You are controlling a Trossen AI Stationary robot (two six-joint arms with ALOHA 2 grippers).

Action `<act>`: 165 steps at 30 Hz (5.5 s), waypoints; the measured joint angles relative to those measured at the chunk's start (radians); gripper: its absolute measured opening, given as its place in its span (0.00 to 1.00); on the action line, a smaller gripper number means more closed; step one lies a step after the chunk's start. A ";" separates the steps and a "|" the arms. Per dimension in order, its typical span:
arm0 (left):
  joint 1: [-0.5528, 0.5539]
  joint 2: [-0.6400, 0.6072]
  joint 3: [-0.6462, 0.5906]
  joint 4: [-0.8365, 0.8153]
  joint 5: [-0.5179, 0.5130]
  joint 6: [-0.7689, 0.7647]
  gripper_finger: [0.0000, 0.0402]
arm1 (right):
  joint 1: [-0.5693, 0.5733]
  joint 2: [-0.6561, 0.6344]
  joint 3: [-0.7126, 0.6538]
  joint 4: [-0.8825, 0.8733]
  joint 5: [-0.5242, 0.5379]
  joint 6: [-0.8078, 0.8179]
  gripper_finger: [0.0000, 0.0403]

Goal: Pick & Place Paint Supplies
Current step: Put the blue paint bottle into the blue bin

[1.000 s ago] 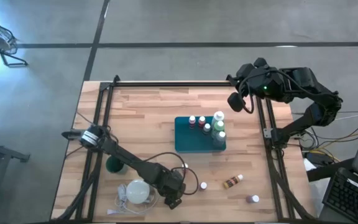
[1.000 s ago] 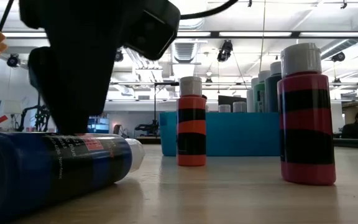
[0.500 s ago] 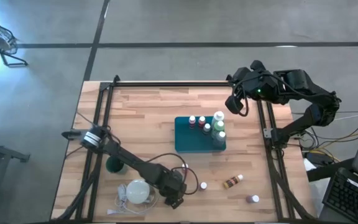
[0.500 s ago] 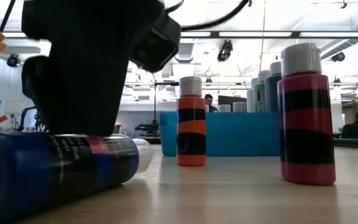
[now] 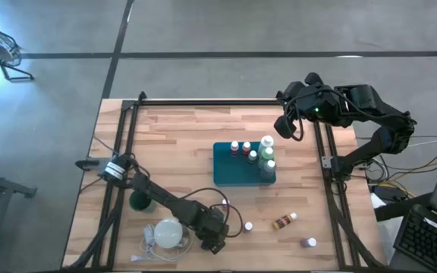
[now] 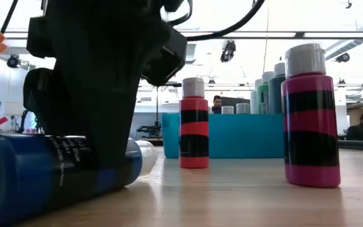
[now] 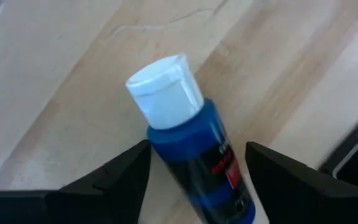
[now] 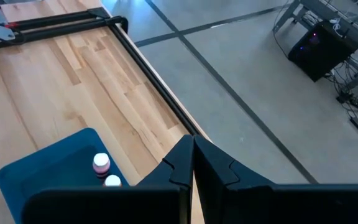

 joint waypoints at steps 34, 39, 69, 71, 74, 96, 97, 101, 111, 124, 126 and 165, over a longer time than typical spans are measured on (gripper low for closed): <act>0.090 -0.178 0.064 -0.174 -0.047 0.237 0.31 | 0.001 -0.029 0.000 0.000 -0.056 0.001 0.02; 0.121 -0.312 0.059 -0.216 -0.070 0.330 0.30 | 0.001 -0.024 0.000 0.008 -0.179 0.002 0.02; 0.375 -0.606 0.207 -0.247 -0.083 1.003 0.31 | 0.031 0.177 0.020 0.363 -0.834 0.037 0.41; 0.378 -0.597 0.214 -0.248 -0.083 1.019 0.31 | 0.032 0.189 0.034 0.364 -0.841 0.052 0.43; 0.378 -0.577 0.222 -0.250 -0.082 1.045 0.31 | 0.037 0.209 0.048 0.367 -0.859 0.061 0.45; 0.382 -0.563 0.224 -0.251 -0.099 1.075 0.31 | 0.045 0.314 0.061 0.361 -0.892 0.076 0.50; 0.382 -0.563 0.224 -0.249 -0.100 1.075 0.31 | 0.045 0.315 0.061 0.362 -0.892 0.076 0.49; 0.382 -0.563 0.224 -0.246 -0.104 1.076 0.31 | 0.046 0.323 0.061 0.369 -0.892 0.077 0.45; 0.382 -0.563 0.224 -0.242 -0.110 1.075 0.31 | 0.047 0.323 0.061 0.379 -0.883 0.077 0.35; 0.382 -0.563 0.224 -0.226 -0.112 1.078 0.31 | 0.049 0.323 0.041 0.385 -0.887 0.075 0.41; 0.382 -0.563 0.224 -0.220 -0.112 1.077 0.31 | 0.049 0.323 0.038 0.385 -0.886 0.075 0.42; 0.382 -0.564 0.219 -0.219 -0.105 1.063 0.31 | 0.049 0.323 0.030 0.410 -0.880 0.072 0.31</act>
